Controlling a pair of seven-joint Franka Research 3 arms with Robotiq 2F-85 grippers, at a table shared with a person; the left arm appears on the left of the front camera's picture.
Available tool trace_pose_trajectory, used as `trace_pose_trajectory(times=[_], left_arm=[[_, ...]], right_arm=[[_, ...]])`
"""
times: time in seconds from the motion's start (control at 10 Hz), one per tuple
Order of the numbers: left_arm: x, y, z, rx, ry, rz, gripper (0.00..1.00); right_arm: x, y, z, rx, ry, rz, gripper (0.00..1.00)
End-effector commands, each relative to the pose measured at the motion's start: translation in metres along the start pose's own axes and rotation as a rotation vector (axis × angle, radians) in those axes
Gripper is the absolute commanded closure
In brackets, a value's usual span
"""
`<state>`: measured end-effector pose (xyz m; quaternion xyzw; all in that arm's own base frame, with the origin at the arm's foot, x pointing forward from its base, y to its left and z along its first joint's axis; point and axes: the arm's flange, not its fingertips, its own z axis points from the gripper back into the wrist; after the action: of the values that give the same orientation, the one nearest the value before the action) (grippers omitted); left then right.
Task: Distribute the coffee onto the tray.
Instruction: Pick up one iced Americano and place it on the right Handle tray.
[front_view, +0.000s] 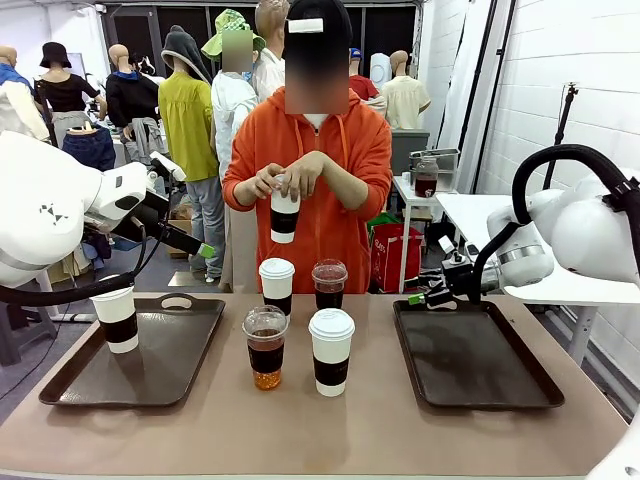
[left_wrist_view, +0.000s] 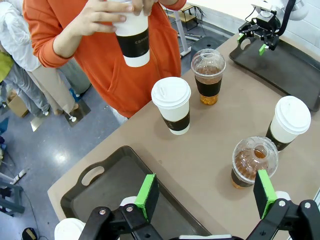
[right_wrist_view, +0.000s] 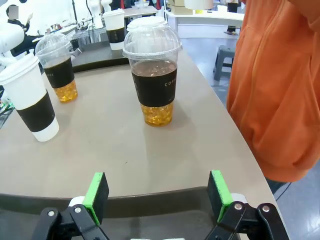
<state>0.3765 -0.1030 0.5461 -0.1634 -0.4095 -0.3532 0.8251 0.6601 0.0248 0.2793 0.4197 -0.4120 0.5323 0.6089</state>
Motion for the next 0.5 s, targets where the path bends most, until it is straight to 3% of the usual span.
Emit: trace_pose_trajectory(times=[0.0, 0.4], left_arm=[[-0.0010, 0.0006, -0.0003, -0.006, 0.000, 0.003, 0.00], [-0.0010, 0.0006, -0.0003, -0.006, 0.000, 0.003, 0.00]], right_arm=[[0.0015, 0.0002, -0.0007, 0.001, -0.008, 0.001, 0.00], [-0.0008, -0.0001, 0.0016, -0.002, 0.002, -0.001, 0.00]])
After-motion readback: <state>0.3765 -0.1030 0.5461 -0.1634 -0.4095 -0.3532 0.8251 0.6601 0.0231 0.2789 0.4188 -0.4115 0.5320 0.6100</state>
